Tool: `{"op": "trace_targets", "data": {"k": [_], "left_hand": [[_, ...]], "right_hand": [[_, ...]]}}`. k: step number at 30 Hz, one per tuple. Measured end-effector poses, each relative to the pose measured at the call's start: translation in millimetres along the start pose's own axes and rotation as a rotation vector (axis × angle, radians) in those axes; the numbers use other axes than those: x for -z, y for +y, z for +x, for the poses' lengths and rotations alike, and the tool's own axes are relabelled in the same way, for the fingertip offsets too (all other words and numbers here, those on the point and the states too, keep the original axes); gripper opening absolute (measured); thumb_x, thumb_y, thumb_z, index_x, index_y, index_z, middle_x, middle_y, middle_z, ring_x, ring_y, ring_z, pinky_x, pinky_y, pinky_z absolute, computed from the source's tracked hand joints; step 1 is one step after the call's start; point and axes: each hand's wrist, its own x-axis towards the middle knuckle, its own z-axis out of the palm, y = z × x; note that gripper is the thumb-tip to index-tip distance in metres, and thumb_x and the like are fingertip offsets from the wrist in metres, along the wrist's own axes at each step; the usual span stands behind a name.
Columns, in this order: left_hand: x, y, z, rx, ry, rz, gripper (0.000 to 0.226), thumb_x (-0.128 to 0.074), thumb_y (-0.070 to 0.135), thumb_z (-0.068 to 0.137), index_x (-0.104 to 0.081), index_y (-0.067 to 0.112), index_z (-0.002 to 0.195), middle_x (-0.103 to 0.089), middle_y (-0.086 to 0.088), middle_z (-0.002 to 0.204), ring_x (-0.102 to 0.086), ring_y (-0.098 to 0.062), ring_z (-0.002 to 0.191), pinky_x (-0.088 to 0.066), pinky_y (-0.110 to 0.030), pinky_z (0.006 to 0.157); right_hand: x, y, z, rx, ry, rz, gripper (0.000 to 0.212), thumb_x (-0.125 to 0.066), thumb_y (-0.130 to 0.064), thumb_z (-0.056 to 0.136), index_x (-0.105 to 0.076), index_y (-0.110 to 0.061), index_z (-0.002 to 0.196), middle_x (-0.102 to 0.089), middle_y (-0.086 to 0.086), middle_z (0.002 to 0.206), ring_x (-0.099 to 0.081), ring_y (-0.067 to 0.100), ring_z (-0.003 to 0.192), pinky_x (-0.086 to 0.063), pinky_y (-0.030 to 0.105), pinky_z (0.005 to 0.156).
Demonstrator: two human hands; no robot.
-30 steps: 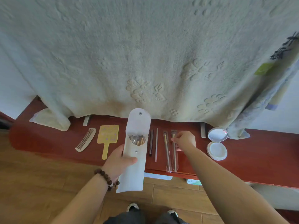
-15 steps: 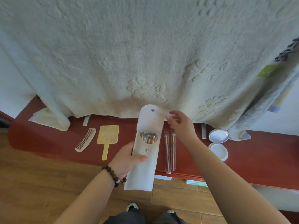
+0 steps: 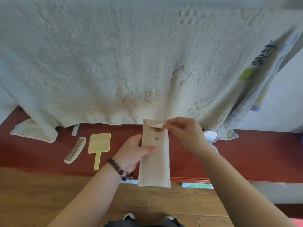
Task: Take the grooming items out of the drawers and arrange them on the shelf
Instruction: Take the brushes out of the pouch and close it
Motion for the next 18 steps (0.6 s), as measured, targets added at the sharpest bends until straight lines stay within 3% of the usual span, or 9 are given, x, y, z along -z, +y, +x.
{"op": "trace_targets", "data": {"k": [7,12,18], "left_hand": [[-12.3,20.1,-0.4,-0.067,-0.023,0.021,0.022,-0.068,-0.001,0.082,-0.068,0.005,0.104,-0.073,-0.014,0.101,-0.07,-0.031,0.095,-0.055,-0.047,0.087],[-18.5,23.2,0.0,-0.106,0.002,0.033,0.019,-0.07,-0.001,0.08,-0.07,0.005,0.099,-0.074,-0.014,0.098,-0.07,-0.03,0.093,-0.055,-0.048,0.087],[-22.7,28.0,1.4,-0.1,-0.045,0.029,0.016,-0.069,0.0,0.081,-0.071,0.004,0.097,-0.074,-0.014,0.096,-0.071,-0.029,0.091,-0.057,-0.041,0.081]], "right_hand": [[-5.1,10.1,-12.5,-0.02,0.085,0.083,0.008,-0.069,-0.014,0.085,-0.074,-0.015,0.079,-0.07,-0.007,0.076,-0.059,0.0,0.069,-0.043,0.009,0.067],[-8.6,8.9,-18.3,-0.008,0.116,0.096,0.015,-0.069,-0.008,0.083,-0.071,-0.015,0.07,-0.067,-0.005,0.085,-0.059,0.0,0.075,-0.043,0.009,0.071],[-4.7,15.8,-20.3,0.038,0.092,0.03,0.012,-0.068,-0.008,0.084,-0.075,-0.009,0.074,-0.066,-0.004,0.09,-0.056,0.007,0.073,-0.041,0.011,0.067]]}}
